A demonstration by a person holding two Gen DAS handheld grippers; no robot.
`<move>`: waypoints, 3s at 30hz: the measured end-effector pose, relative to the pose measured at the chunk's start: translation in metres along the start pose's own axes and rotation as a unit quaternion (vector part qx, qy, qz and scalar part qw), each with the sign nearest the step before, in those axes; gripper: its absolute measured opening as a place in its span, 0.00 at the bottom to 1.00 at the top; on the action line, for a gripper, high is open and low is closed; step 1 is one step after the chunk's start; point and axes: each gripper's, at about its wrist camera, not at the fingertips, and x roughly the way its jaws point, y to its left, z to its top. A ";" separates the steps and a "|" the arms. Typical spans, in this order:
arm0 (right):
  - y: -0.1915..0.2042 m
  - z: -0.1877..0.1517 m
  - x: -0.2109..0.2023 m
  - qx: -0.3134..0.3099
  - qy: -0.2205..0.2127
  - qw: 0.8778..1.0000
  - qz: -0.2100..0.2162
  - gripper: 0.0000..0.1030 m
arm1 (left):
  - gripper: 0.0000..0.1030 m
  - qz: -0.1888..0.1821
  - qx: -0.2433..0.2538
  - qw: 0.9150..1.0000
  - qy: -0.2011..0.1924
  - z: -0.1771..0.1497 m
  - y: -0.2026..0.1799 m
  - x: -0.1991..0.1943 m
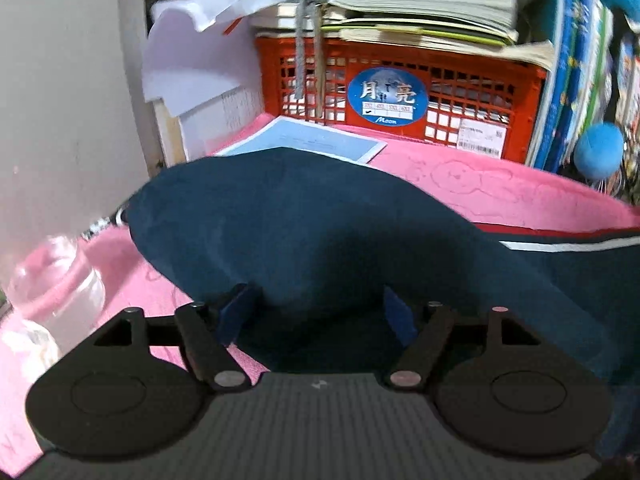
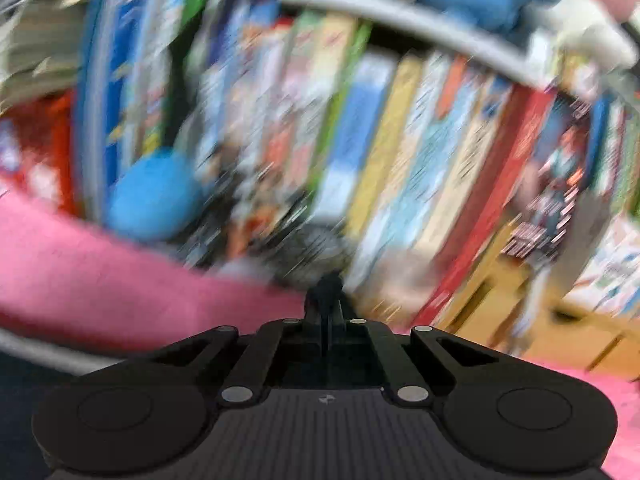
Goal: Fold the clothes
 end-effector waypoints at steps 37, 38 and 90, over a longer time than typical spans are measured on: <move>0.003 -0.130 -0.109 -0.093 -0.023 0.983 0.158 0.87 | 0.07 0.109 -0.122 0.986 -0.013 0.066 0.029 0.061; 0.003 -0.130 -0.109 -0.093 -0.023 0.983 0.158 0.87 | 0.05 0.119 -0.094 0.988 -0.038 0.073 0.022 0.054; -0.334 -0.229 -0.138 0.229 0.056 0.971 0.042 0.57 | 0.53 0.105 0.145 0.984 -0.008 0.004 -0.121 -0.044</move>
